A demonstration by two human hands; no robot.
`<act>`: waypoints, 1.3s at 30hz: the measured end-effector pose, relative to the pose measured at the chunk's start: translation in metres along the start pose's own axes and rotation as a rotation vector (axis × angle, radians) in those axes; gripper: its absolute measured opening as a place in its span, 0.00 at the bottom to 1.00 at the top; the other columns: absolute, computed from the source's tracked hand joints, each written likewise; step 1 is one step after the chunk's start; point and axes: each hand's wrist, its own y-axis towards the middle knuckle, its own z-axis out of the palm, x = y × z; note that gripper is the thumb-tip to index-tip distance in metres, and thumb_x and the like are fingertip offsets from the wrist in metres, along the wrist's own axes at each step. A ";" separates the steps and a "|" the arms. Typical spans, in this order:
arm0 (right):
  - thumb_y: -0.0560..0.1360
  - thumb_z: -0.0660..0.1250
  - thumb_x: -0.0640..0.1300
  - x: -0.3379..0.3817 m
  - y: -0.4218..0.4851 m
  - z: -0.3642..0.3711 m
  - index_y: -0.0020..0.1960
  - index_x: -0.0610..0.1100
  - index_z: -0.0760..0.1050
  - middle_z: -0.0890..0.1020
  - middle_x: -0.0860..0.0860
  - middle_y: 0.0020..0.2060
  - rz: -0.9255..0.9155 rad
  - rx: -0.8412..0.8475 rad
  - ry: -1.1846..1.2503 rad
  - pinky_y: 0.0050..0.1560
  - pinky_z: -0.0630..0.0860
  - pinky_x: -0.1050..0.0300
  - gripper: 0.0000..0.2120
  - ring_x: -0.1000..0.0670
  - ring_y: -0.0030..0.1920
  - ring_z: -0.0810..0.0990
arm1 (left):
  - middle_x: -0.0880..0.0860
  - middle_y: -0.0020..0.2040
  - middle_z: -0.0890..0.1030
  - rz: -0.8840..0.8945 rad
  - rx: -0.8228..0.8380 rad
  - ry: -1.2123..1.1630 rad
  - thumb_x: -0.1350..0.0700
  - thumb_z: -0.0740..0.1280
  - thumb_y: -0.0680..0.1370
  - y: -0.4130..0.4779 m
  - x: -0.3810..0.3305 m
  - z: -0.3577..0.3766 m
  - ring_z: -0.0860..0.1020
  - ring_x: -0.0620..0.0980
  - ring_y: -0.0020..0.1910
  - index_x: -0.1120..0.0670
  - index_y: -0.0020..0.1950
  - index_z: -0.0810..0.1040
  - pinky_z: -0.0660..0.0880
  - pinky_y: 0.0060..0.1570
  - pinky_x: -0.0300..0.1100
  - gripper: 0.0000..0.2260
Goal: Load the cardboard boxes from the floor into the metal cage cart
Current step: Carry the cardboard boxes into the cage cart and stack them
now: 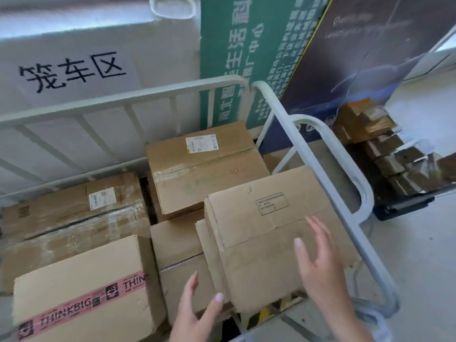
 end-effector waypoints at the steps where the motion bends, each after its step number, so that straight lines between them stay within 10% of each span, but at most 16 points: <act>1: 0.81 0.61 0.53 -0.017 0.019 -0.018 0.77 0.55 0.61 0.63 0.58 0.76 0.053 -0.043 -0.065 0.74 0.61 0.47 0.25 0.54 0.75 0.61 | 0.51 0.73 0.71 -0.012 0.015 -0.047 0.44 0.76 0.64 0.004 -0.013 0.020 0.67 0.43 0.72 0.51 0.76 0.64 0.64 0.63 0.34 0.42; 6: 0.82 0.59 0.53 -0.079 0.073 -0.045 0.78 0.46 0.60 0.64 0.45 0.75 0.267 -0.028 -0.148 0.73 0.61 0.42 0.27 0.43 0.75 0.60 | 0.50 0.71 0.70 -0.031 -0.086 -0.146 0.41 0.79 0.54 0.024 -0.046 0.084 0.71 0.50 0.69 0.50 0.79 0.55 0.65 0.71 0.51 0.58; 14: 0.82 0.52 0.57 -0.081 0.058 -0.004 0.82 0.46 0.49 0.47 0.48 0.81 0.197 0.005 -0.320 0.77 0.49 0.43 0.32 0.47 0.80 0.42 | 0.47 0.68 0.77 0.001 -0.195 -0.115 0.58 0.82 0.62 0.042 -0.034 0.058 0.78 0.45 0.62 0.47 0.79 0.61 0.71 0.66 0.48 0.50; 24: 0.78 0.67 0.52 -0.032 0.032 0.006 0.81 0.51 0.53 0.66 0.48 0.76 0.501 0.237 0.103 0.71 0.66 0.43 0.36 0.43 0.73 0.66 | 0.45 0.59 0.83 0.026 -0.205 -0.100 0.55 0.80 0.61 0.038 -0.040 -0.015 0.81 0.40 0.56 0.44 0.70 0.72 0.75 0.55 0.38 0.38; 30: 0.75 0.69 0.55 0.042 0.005 0.043 0.78 0.59 0.55 0.72 0.59 0.68 0.321 0.259 0.237 0.60 0.70 0.52 0.37 0.54 0.63 0.72 | 0.45 0.57 0.84 0.113 -0.290 -0.042 0.53 0.78 0.64 0.021 -0.060 -0.111 0.82 0.41 0.55 0.46 0.69 0.74 0.76 0.47 0.27 0.34; 39: 0.75 0.65 0.60 0.218 0.042 0.239 0.78 0.63 0.38 0.48 0.65 0.79 -0.104 0.499 0.359 0.72 0.51 0.60 0.43 0.59 0.77 0.49 | 0.52 0.64 0.81 0.351 -0.513 0.010 0.59 0.70 0.76 0.092 -0.079 -0.356 0.80 0.54 0.61 0.50 0.73 0.70 0.81 0.50 0.51 0.26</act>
